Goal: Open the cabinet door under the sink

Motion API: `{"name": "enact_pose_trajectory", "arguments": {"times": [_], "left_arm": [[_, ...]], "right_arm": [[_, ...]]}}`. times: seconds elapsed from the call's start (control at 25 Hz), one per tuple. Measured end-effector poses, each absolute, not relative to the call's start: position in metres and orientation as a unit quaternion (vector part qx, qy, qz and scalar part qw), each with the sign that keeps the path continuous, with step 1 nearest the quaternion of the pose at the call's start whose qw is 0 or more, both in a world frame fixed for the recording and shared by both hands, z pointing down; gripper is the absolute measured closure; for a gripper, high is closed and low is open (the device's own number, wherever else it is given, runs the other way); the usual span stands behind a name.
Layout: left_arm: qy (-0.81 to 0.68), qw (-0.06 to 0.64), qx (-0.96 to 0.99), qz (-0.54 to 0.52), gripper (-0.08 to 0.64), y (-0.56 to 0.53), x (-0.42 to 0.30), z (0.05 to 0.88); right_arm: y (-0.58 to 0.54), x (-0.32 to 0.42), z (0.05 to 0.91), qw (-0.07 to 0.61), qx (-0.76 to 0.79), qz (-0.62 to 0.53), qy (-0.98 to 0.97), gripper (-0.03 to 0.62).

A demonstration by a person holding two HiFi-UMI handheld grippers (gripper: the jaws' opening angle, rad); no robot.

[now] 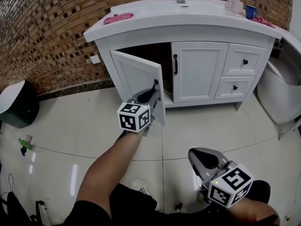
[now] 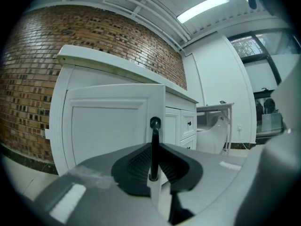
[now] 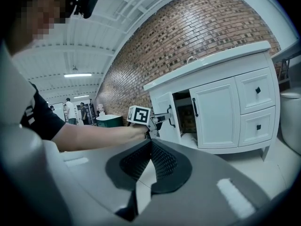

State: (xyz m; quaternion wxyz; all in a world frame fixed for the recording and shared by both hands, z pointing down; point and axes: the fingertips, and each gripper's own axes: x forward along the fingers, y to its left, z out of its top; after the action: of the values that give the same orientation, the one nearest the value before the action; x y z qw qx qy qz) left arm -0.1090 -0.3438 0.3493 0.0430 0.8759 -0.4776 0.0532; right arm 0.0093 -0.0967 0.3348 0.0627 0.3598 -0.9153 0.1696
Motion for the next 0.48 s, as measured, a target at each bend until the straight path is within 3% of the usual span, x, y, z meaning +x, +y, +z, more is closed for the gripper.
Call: {"name": "enact_pose_trajectory", "arguments": {"times": [0.48], "left_arm": [[-0.487,0.045,0.871,0.056,0.517,-0.314,-0.136,0.351]], "right_arm": [[-0.091,0.0,0.333,0.068,0.352,0.154,-0.921,0.584]]}}
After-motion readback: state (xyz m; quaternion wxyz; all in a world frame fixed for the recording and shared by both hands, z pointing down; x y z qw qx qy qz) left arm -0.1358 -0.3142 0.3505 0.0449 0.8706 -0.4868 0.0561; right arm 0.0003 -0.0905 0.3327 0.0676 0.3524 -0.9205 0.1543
